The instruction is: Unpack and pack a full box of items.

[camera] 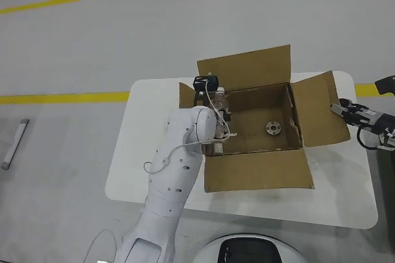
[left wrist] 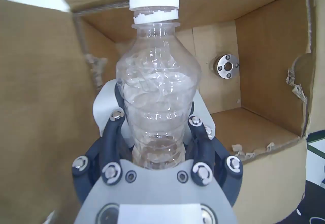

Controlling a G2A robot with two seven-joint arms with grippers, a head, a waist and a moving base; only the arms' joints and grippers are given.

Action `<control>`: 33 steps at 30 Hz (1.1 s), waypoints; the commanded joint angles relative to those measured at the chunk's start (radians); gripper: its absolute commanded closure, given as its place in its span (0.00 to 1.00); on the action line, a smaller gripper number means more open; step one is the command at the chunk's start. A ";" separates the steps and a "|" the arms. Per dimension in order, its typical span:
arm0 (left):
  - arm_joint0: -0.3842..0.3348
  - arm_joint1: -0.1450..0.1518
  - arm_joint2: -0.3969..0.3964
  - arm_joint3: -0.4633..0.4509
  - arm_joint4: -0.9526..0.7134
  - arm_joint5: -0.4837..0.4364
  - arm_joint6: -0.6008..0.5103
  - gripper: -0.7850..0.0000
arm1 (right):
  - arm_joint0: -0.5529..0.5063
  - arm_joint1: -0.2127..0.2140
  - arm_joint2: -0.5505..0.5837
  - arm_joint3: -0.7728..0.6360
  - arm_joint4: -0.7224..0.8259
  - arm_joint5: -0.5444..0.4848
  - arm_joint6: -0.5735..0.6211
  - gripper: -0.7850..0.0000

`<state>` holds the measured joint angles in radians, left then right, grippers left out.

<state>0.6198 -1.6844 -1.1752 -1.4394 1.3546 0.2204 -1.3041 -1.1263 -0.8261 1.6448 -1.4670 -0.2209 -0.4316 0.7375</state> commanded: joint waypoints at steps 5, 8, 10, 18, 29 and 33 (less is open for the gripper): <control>0.065 0.021 -0.074 -0.170 0.075 -0.004 -0.048 1.00 | 0.008 0.006 0.026 0.030 -0.011 0.008 0.008 1.00; 0.080 0.026 -0.099 -0.230 0.084 -0.001 -0.058 1.00 | 0.008 0.008 0.031 0.031 -0.017 0.011 0.016 1.00; 0.085 0.029 -0.107 -0.261 0.096 -0.008 -0.061 1.00 | 0.007 0.009 0.030 0.030 -0.021 0.012 0.017 0.90; 0.093 0.041 -0.169 -0.347 0.152 -0.010 -0.076 1.00 | 0.002 0.009 0.056 0.015 0.018 0.016 -0.051 0.00; 0.107 0.064 -0.278 -0.285 0.289 -0.038 -0.103 1.00 | -0.034 0.008 0.097 -0.235 0.009 -0.062 -0.166 0.00; 0.112 0.071 -0.312 -0.208 0.297 -0.051 -0.114 1.00 | -0.036 0.007 0.043 -0.346 -0.077 -0.082 -0.140 0.12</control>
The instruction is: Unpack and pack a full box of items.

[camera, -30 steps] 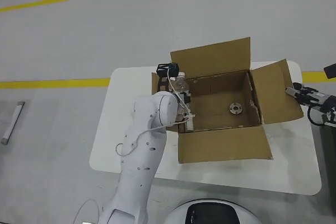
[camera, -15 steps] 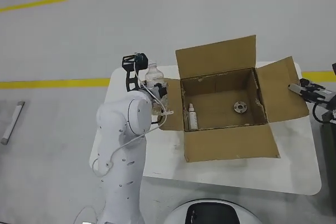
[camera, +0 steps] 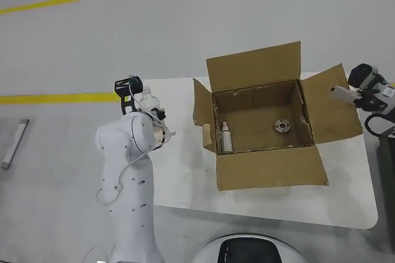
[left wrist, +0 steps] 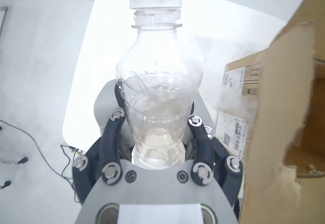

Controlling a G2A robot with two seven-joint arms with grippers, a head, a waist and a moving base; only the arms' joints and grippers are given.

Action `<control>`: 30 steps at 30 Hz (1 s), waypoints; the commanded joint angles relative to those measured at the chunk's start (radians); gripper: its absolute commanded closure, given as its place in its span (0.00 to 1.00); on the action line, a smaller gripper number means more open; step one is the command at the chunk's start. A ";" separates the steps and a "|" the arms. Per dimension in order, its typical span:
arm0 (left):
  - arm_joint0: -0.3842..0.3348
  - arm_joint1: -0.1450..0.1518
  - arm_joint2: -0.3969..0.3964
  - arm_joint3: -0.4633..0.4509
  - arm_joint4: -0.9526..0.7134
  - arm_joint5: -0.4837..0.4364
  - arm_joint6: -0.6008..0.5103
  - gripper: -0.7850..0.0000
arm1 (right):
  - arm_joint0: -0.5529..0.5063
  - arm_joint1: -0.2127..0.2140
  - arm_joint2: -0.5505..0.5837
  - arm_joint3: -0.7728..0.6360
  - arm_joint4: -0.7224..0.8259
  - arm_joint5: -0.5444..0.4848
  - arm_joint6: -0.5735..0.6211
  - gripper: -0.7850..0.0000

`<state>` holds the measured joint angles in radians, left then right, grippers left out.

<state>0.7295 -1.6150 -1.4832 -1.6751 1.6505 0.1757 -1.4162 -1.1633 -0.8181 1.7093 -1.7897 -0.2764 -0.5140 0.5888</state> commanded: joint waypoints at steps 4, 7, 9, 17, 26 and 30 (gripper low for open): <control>0.011 0.001 0.019 0.113 -0.014 -0.042 -0.006 1.00 | 0.046 -0.006 -0.143 -0.036 -0.084 0.041 0.074 0.25; 0.020 0.000 0.055 0.176 -0.012 -0.064 0.000 1.00 | 0.107 -0.017 -0.257 -0.001 -0.114 0.084 0.123 0.52; 0.023 -0.002 0.078 0.208 -0.025 -0.082 0.000 1.00 | 0.156 -0.025 -0.326 0.039 -0.144 0.110 0.137 0.57; 0.021 -0.009 0.127 0.325 -0.058 -0.078 0.018 1.00 | 0.302 -0.062 -0.482 0.201 -0.173 0.148 0.084 1.00; -0.007 -0.013 0.141 0.416 -0.088 -0.052 0.041 0.00 | 0.294 -0.061 -0.446 0.257 -0.168 0.091 -0.009 1.00; -0.015 -0.012 0.143 0.424 -0.089 -0.051 0.044 0.00 | 0.294 -0.061 -0.446 0.257 -0.168 0.091 -0.009 1.00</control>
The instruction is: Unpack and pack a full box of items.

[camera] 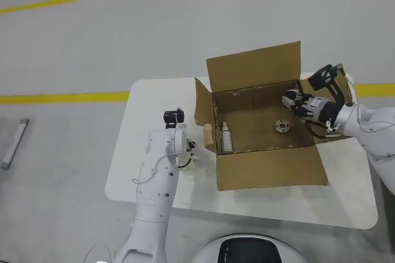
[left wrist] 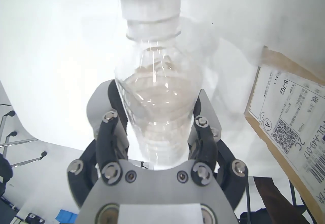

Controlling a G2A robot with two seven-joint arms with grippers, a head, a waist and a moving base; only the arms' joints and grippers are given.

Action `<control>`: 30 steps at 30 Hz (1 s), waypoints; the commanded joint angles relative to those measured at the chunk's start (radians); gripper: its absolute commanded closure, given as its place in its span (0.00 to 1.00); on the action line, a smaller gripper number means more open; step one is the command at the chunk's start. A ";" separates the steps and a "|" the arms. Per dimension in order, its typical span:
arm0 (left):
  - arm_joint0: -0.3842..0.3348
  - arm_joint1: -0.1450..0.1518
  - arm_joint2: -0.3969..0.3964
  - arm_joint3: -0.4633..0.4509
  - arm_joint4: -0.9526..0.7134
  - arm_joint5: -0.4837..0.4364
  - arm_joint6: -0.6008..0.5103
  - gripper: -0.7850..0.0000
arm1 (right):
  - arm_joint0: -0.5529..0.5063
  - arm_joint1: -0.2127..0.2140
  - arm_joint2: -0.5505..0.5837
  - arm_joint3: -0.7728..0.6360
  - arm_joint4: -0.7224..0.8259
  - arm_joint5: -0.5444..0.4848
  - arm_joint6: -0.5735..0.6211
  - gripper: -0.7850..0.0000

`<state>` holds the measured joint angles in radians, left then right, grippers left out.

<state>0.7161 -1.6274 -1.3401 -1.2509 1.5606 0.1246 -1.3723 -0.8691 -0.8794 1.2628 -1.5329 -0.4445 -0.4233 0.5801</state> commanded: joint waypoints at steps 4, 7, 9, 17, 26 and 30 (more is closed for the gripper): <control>-0.002 0.003 -0.004 -0.016 0.006 0.011 0.001 0.00 | -0.005 0.000 -0.001 0.001 -0.007 0.007 -0.004 1.00; -0.002 0.004 -0.002 -0.023 0.021 0.023 0.009 0.00 | -0.004 -0.007 -0.035 -0.026 -0.031 0.056 0.024 1.00; -0.005 0.004 -0.003 -0.022 0.019 0.028 0.013 0.00 | 0.022 -0.014 -0.078 -0.052 -0.057 0.087 0.070 1.00; -0.017 0.004 -0.002 -0.016 0.017 0.059 0.036 0.00 | 0.233 -0.100 -0.365 -0.002 -0.025 0.357 0.310 1.00; -0.017 0.004 -0.002 -0.016 0.017 0.059 0.036 0.00 | 0.346 -0.158 -0.479 0.117 0.052 0.408 0.366 1.00; -0.017 0.004 -0.002 -0.016 0.017 0.059 0.036 0.00 | 0.346 -0.158 -0.479 0.117 0.052 0.408 0.366 1.00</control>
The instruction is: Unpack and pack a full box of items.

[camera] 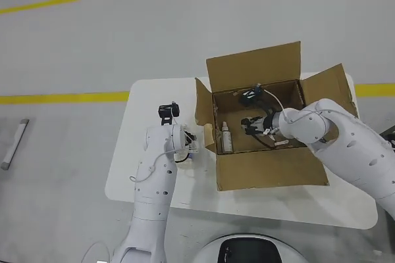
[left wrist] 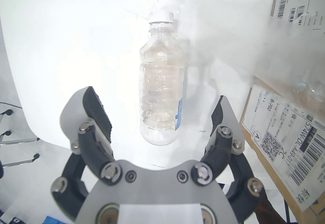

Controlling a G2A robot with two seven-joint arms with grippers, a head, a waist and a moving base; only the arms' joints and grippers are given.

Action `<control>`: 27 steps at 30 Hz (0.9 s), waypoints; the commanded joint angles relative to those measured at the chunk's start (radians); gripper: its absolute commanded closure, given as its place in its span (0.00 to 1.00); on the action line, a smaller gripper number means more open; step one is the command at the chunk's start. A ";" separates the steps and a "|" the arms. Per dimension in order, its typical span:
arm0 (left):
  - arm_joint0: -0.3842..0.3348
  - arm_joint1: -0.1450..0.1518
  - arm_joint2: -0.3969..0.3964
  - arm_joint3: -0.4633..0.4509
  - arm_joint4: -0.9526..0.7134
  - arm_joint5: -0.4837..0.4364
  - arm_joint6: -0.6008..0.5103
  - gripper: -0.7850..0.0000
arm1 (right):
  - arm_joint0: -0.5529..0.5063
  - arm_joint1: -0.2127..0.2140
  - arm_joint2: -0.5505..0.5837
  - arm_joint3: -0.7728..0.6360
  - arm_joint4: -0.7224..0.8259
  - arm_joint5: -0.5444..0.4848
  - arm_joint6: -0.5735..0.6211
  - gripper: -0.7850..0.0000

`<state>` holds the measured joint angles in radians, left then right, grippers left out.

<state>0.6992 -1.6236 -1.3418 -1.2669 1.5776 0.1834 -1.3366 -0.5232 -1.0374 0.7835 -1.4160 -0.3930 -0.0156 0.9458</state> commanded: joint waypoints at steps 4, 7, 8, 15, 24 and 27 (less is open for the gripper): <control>0.000 0.000 0.000 0.000 0.000 0.000 0.000 0.00 | -0.023 0.000 0.003 0.002 -0.014 0.019 -0.017 1.00; 0.000 0.000 0.000 0.000 0.000 0.000 0.000 0.00 | -0.035 -0.008 -0.010 0.000 -0.009 0.047 -0.025 0.97; 0.000 0.000 0.000 0.000 0.000 0.000 0.000 0.00 | -0.035 -0.013 -0.016 0.005 0.000 0.058 -0.027 0.82; 0.000 0.000 0.000 0.000 0.000 0.000 0.000 0.00 | 0.018 -0.057 -0.066 0.098 0.055 0.093 -0.018 0.63; 0.000 0.000 0.000 0.000 0.000 0.000 0.000 0.00 | 0.102 -0.115 -0.125 0.218 0.087 0.095 0.001 0.57; 0.000 0.000 0.000 0.000 0.000 0.000 0.000 0.00 | 0.124 -0.137 -0.150 0.257 0.089 0.097 -0.003 0.54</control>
<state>0.6992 -1.6236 -1.3418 -1.2669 1.5776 0.1834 -1.3366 -0.4065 -1.1668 0.6424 -1.1738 -0.3039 0.0800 0.9445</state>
